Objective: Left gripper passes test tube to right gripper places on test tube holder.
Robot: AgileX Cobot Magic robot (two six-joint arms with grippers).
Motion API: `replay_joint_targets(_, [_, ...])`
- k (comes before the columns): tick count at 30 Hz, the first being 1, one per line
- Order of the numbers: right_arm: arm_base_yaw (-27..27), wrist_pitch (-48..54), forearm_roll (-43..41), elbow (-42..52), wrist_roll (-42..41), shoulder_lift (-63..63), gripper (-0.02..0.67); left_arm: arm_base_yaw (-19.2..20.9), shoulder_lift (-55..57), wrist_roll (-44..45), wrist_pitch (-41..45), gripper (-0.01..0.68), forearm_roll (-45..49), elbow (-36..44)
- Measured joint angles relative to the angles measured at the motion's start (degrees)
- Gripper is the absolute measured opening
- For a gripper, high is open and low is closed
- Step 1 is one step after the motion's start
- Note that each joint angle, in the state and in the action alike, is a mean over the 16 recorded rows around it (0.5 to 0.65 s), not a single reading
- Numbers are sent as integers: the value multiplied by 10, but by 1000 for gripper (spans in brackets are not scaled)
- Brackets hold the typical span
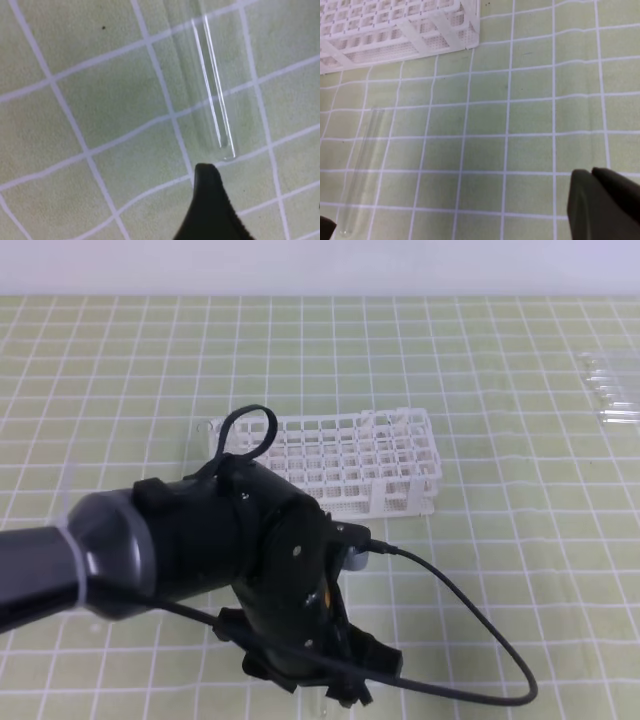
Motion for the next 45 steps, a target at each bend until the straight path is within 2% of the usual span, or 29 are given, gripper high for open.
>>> replay_joint_targets(20, [0,-2,8,0,0,0,-17,0,16,-5,-28,403,24,-8])
replay_joint_targets(36, [0,-4,17,0,0,0,-17,0,46,-18,82,403,61,-99])
replay_joint_targets(45, [0,-4,18,0,-1,0,-17,-3,48,-31,94,403,57,-85])
